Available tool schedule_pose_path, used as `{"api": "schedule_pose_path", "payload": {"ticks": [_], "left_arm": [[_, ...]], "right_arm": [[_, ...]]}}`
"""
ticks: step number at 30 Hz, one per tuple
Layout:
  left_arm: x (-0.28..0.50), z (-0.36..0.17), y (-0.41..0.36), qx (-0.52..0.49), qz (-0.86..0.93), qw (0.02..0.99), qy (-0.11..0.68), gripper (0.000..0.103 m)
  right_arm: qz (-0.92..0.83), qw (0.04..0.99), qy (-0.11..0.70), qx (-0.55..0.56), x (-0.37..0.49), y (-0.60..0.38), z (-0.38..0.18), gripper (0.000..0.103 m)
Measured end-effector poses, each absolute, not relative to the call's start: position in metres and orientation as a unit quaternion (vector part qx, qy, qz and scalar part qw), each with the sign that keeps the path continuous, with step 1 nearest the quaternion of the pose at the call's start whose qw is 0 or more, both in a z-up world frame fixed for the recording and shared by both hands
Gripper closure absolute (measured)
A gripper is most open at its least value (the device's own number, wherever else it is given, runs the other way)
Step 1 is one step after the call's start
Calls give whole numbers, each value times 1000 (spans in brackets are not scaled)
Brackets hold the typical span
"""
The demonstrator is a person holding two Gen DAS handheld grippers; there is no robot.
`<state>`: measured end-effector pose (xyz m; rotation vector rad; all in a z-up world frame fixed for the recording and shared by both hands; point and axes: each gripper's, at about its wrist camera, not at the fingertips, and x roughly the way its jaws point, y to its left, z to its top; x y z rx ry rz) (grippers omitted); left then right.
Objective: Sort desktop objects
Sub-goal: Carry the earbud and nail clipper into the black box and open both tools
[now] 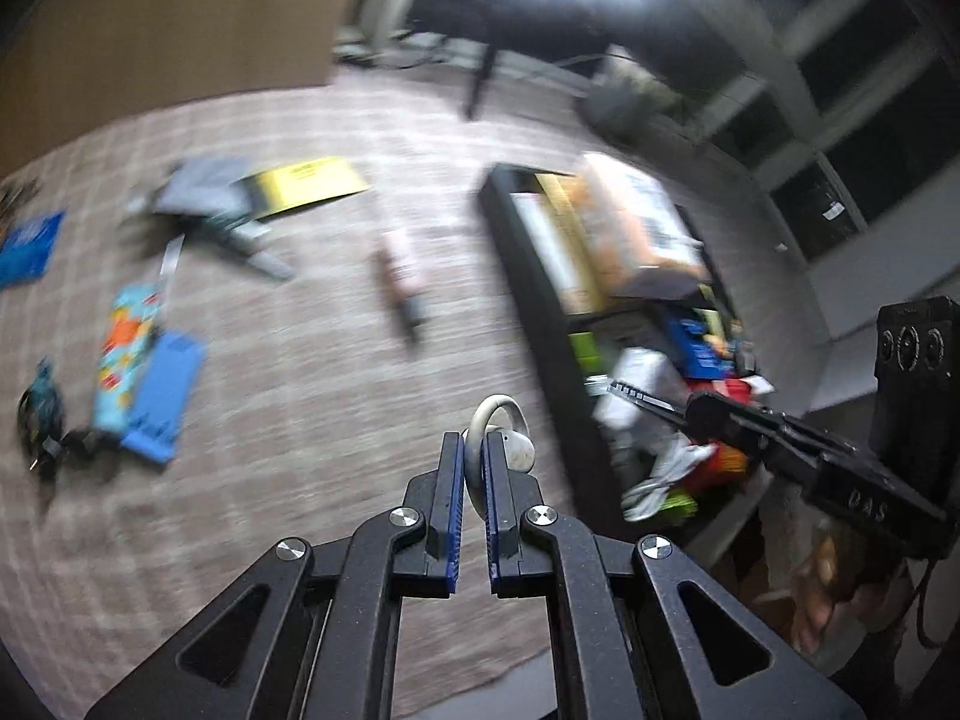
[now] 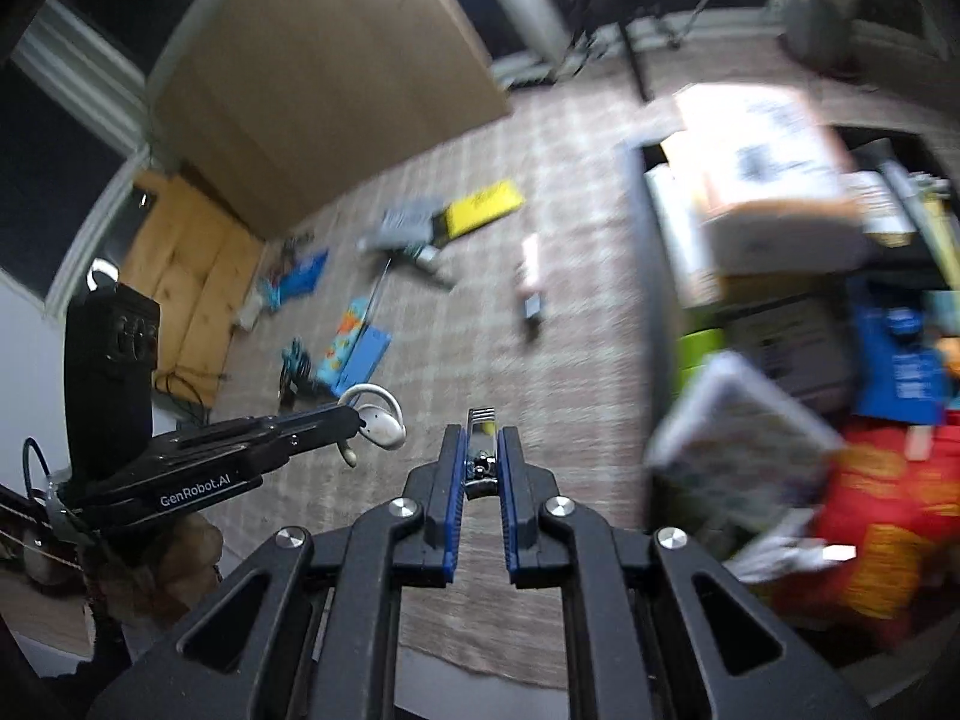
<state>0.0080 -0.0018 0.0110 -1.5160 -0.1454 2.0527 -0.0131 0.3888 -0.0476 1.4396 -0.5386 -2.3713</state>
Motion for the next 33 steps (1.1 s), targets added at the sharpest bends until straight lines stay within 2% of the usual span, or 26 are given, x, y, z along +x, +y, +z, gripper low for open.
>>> {"api": "schedule_pose_path", "payload": {"ticks": [10,17,18,19,21,22,24,25,33], "left_arm": [[13,36,125,-545,754,367,7,98],[12,32,185,-536,748,390,28,97],[13,32,188,-534,749,390,32,96],[15,29,195,-535,750,387,46,86],[19,27,199,-538,750,380,59,72],[21,27,199,-536,751,381,61,71],[23,29,197,-534,752,380,68,71],[23,30,195,-533,753,379,70,71],[9,23,151,-550,762,339,57,70]], "right_arm": [[-857,46,-225,462,16,527,-26,92],[-859,7,-225,460,22,571,-28,92],[-859,5,-221,462,22,574,-28,92],[-860,0,-214,464,22,576,-28,91],[-860,-13,-201,468,22,577,-27,82],[-860,-20,-196,470,22,576,-26,63],[-867,-27,-193,458,24,575,-22,43],[-871,-29,-195,450,26,575,-20,40],[-862,-14,-200,466,16,561,-23,40]]}}
